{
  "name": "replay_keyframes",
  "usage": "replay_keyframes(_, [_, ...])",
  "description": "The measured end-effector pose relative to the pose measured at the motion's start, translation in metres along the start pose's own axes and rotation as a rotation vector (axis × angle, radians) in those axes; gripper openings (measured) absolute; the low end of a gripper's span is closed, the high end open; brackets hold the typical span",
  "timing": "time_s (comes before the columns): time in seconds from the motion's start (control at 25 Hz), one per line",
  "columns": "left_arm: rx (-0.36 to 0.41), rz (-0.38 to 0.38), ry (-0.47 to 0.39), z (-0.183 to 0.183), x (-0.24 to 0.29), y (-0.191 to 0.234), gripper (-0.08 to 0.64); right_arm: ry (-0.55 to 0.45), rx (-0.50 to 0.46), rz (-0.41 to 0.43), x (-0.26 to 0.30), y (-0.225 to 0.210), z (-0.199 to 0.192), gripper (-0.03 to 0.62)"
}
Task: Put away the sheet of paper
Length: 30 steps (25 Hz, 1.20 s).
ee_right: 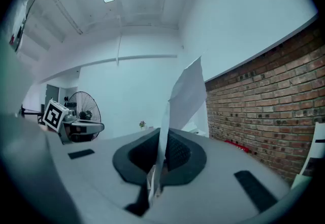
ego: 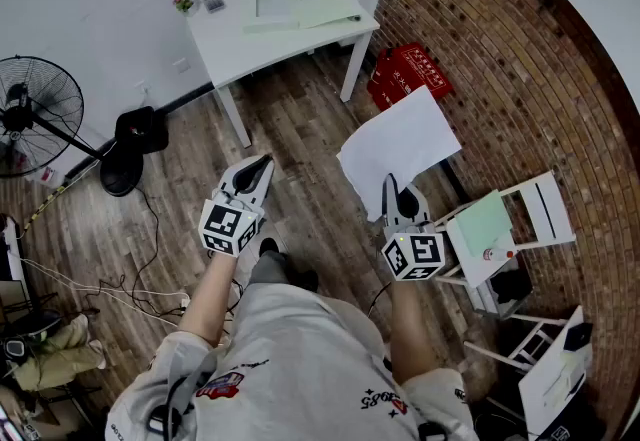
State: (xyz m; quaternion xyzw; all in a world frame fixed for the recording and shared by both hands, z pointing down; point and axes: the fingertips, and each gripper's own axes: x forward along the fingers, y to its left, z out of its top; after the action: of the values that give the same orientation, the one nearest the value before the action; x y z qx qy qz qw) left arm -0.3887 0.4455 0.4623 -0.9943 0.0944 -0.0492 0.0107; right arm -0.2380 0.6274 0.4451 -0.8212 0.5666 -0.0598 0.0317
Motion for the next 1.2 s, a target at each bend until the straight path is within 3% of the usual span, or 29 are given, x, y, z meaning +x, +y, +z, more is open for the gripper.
replay_keyframes(0.2, [-0.003,0.006,-0.006,0.003,0.002,-0.004,0.034,0.029,-0.065,-0.010,0.000,-0.001,-0.011,-0.003])
replay_keyframes(0.84, [-0.014,0.020,0.013,0.001,0.024,-0.012,0.034,0.049,-0.069,0.000,-0.004,-0.028,-0.012,-0.003])
replay_keyframes(1.2, [-0.017,0.012,0.029,-0.005,0.071,0.028,0.034,0.066,-0.036,-0.007,0.048,-0.047,-0.015,-0.003])
